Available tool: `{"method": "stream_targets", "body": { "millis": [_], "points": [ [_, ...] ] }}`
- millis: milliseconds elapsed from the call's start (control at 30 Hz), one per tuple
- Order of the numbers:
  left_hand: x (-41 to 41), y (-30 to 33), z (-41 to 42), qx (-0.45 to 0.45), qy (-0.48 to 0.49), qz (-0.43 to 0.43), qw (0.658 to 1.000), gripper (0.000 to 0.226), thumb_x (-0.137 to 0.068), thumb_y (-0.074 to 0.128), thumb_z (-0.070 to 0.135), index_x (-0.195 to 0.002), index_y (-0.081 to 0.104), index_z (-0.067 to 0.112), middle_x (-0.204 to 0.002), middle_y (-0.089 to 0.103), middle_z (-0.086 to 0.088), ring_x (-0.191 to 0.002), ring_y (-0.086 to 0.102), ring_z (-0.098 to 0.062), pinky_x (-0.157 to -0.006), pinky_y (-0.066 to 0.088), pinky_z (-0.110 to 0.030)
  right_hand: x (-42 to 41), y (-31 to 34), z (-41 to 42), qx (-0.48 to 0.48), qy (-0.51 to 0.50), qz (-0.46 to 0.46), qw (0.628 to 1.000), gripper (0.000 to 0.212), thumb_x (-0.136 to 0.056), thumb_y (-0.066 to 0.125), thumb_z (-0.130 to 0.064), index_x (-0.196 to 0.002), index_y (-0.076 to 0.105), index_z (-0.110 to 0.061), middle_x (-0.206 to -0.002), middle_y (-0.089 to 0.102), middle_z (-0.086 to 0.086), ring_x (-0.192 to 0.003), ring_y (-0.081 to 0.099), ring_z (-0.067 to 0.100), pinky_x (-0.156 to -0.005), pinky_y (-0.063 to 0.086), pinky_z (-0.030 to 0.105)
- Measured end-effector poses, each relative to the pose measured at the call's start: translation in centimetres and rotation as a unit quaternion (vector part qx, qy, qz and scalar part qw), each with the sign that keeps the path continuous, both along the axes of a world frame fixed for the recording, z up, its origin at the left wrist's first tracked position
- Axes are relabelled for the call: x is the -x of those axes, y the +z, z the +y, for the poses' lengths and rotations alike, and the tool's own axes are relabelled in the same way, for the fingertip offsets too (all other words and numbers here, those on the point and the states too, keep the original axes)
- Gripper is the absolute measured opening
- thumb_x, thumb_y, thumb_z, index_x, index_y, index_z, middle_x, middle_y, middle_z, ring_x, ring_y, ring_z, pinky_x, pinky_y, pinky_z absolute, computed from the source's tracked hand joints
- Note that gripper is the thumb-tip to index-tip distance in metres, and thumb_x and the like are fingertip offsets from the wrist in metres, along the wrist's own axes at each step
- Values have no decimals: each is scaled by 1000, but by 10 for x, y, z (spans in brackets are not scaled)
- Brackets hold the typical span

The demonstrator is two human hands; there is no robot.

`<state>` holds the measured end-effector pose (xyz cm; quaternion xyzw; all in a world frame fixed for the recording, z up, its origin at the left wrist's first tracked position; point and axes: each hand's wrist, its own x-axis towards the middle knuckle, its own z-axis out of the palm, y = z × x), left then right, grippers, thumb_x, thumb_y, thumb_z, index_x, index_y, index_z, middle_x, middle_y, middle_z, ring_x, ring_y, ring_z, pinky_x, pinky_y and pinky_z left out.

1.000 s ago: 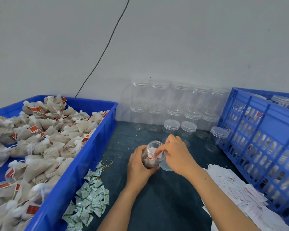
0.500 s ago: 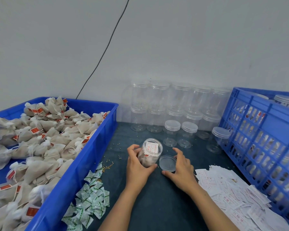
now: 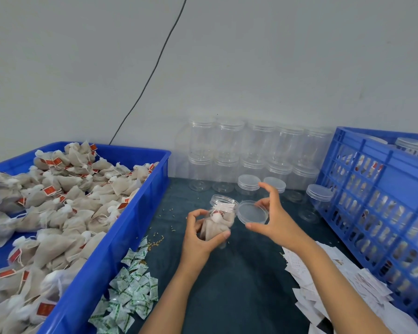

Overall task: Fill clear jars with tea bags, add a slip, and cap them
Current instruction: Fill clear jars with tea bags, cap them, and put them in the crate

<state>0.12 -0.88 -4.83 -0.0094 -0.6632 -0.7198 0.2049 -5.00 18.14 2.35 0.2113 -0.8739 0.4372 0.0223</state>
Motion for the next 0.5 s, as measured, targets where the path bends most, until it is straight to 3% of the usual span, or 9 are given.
{"method": "stream_targets", "body": {
  "millis": [100, 200, 267, 433, 500],
  "points": [
    [-2, 5, -2, -76, -30, 3, 997, 59, -51, 86, 36, -105, 61, 35, -107, 68, -9, -85, 67, -16, -61, 57, -31, 0, 14, 4, -54, 16, 4, 998, 101, -75, 80, -23, -137, 6, -53, -118, 42, -6, -106, 49, 3, -73, 40, 8],
    [-3, 8, -4, -126, -58, 7, 990, 61, -52, 83, 36, -109, 63, 26, -110, 69, -2, -90, 65, -13, -61, 54, -25, -5, 21, 7, -112, 28, 34, 993, 103, -78, 78, -23, -139, 0, -52, -130, 36, -1, -116, 47, 13, -92, 44, 22],
    [-3, 9, -5, -149, -95, 0, 984, 64, -53, 83, 33, -113, 62, 22, -111, 68, 0, -92, 64, -12, -64, 52, -23, -10, 24, 6, -150, 47, 55, 986, 103, -79, 76, -26, -136, -4, -57, -131, 33, -3, -115, 48, 16, -96, 45, 29],
    [-2, 7, -4, -201, -211, -37, 956, 64, -58, 82, 19, -115, 51, 17, -116, 64, -5, -98, 63, -24, -81, 53, -40, -15, 23, 1, -71, 95, 26, 993, 99, -79, 77, -24, -128, 3, -68, -128, 34, -10, -118, 46, 7, -101, 39, 24],
    [-3, 10, -4, -259, -220, -65, 938, 67, -56, 81, 19, -113, 46, 13, -115, 60, -11, -91, 66, -24, -77, 57, -39, -16, 21, -1, -31, 106, 7, 994, 92, -82, 75, -23, -129, 9, -67, -126, 37, -16, -114, 50, 3, -97, 43, 19]
  ]
}}
